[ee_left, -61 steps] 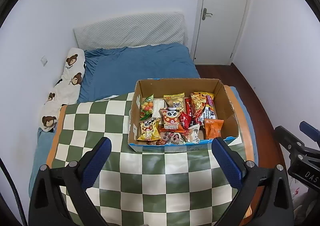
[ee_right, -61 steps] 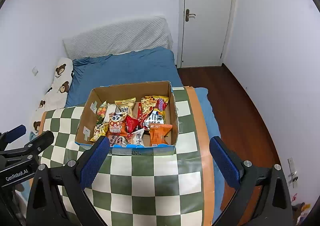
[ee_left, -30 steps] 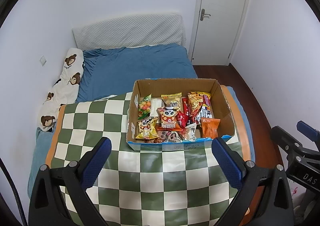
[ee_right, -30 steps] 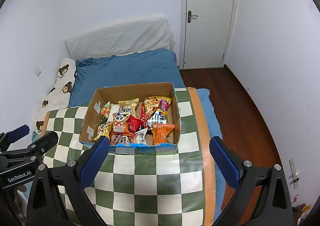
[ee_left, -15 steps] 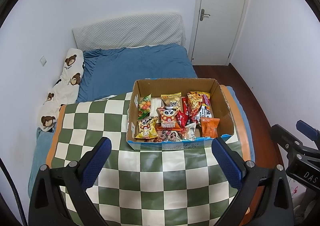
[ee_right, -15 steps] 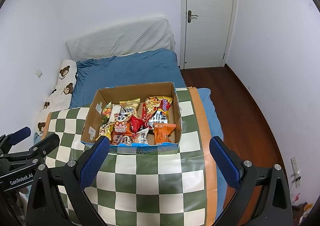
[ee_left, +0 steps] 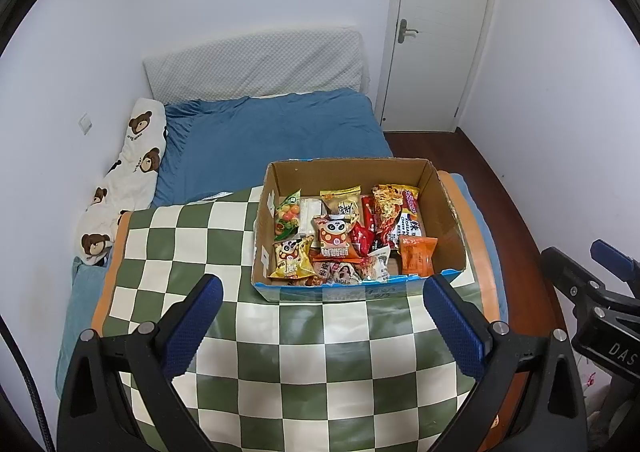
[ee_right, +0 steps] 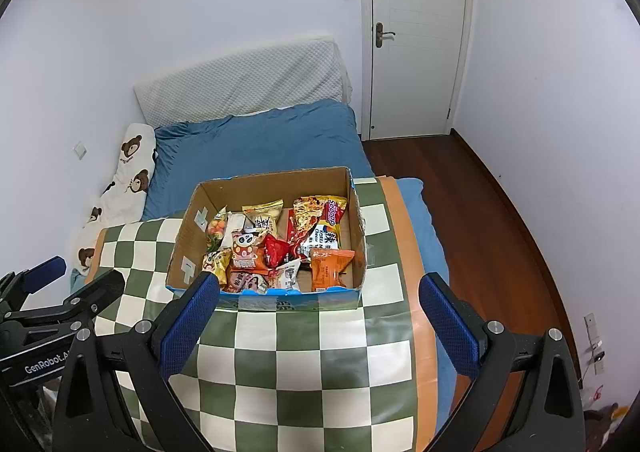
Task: Organize snacks
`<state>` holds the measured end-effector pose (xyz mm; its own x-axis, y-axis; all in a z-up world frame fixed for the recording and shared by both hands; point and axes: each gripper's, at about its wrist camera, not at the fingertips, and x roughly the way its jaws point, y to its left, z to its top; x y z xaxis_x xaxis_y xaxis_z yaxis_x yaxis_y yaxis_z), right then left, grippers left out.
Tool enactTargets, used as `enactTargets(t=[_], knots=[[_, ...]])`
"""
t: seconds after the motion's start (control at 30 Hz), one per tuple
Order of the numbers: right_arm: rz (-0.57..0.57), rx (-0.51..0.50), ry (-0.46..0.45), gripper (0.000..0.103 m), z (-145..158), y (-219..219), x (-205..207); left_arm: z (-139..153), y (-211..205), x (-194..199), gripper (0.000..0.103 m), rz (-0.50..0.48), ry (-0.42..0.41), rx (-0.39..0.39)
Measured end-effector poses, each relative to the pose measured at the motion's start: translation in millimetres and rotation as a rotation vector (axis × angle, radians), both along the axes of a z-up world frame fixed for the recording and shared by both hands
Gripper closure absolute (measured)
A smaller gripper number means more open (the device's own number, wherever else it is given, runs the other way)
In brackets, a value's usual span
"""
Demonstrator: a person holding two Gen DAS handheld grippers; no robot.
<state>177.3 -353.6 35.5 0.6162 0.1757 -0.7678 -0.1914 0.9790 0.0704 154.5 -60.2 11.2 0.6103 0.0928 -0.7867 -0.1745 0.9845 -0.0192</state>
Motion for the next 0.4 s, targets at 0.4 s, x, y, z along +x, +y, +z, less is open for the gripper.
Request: enactTargets(t=[0.4], knots=[[-0.004,0.001,0.006,0.001,-1.2,-0.2,-3.5,1.2,0.7,-1.1,0.000,0.001,-0.004,0.001]])
